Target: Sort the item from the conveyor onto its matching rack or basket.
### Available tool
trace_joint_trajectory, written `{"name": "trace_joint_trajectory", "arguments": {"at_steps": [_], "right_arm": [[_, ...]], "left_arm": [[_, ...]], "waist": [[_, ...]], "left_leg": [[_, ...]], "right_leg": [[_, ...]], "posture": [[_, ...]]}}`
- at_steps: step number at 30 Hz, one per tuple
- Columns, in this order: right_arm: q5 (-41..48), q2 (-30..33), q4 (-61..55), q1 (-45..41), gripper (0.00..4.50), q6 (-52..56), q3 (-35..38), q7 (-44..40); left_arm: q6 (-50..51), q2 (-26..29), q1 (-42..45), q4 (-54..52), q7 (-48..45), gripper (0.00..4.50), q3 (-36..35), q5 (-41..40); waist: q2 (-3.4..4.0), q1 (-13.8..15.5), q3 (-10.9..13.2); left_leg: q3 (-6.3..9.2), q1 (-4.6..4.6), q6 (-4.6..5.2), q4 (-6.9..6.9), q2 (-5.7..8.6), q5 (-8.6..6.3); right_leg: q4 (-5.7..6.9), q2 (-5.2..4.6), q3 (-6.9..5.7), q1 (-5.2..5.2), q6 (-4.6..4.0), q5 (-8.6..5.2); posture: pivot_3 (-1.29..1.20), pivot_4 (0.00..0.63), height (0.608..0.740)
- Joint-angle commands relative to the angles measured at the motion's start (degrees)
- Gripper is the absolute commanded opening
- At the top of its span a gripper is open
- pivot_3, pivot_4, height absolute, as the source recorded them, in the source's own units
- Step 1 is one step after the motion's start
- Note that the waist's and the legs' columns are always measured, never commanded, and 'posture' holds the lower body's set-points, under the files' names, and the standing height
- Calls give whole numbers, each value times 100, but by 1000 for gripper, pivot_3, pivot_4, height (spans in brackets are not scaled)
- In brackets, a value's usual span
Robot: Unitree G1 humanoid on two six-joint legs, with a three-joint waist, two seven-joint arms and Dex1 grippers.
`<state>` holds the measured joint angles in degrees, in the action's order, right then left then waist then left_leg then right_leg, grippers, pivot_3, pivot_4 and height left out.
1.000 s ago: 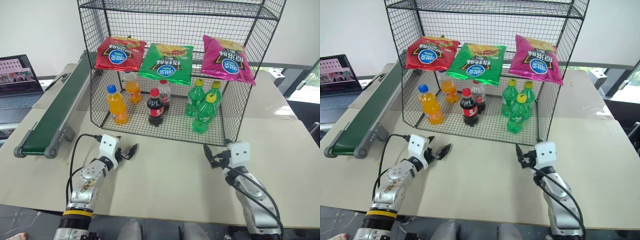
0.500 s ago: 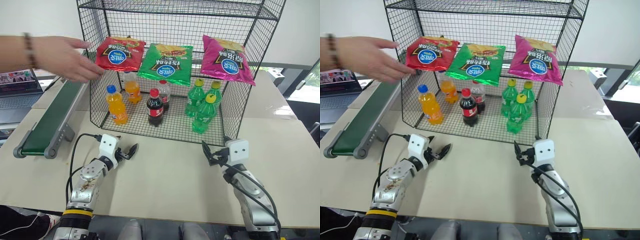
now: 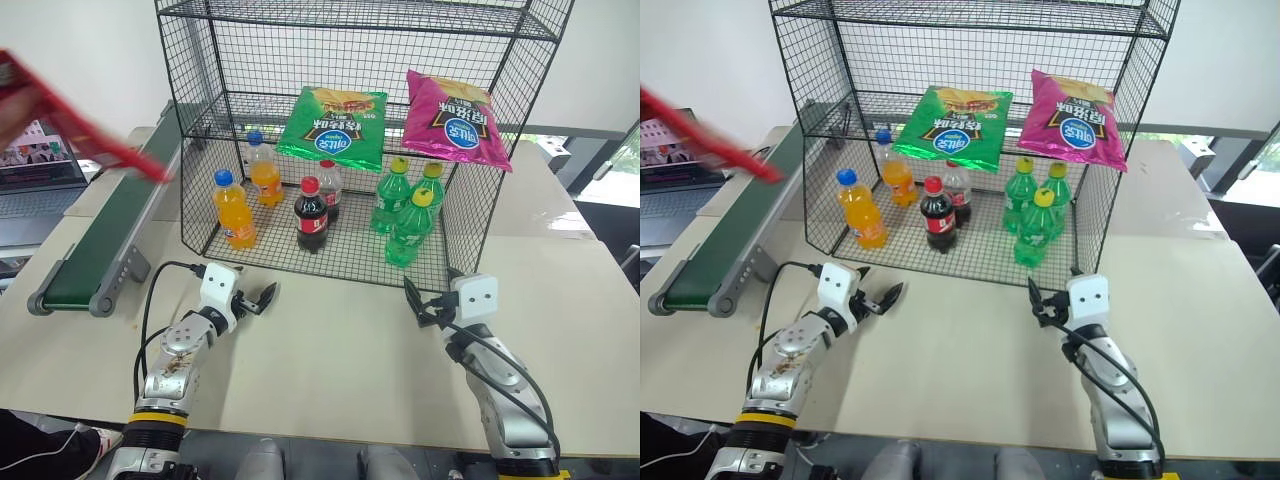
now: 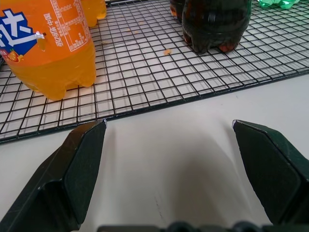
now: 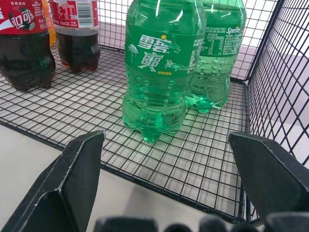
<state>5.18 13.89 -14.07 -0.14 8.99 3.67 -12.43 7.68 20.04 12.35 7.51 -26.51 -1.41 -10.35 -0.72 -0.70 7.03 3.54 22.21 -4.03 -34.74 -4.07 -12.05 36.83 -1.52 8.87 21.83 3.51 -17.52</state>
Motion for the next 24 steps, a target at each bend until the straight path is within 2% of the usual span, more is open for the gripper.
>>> {"name": "trace_joint_trajectory", "arguments": {"at_steps": [1, 24], "right_arm": [[-24, -1, -166, -56, 4500, -121, 144, 106], [-22, -7, -255, 41, 4500, -80, 109, 61]], "left_arm": [[-102, 83, 71, -89, -68, 4455, -131, -22], [-217, 172, 17, 40, -198, 4455, -295, -33]], "waist": [[0, -1, 0], [0, -9, 0]], "left_leg": [[0, 0, 0, 0, 0, 0], [0, -1, 0, 0, 0, 0]], "right_leg": [[0, 0, 0, 0, 0, 0], [0, 0, 0, 0, 0, 0]], "posture": [[0, 150, 740], [0, 150, 740]]}}
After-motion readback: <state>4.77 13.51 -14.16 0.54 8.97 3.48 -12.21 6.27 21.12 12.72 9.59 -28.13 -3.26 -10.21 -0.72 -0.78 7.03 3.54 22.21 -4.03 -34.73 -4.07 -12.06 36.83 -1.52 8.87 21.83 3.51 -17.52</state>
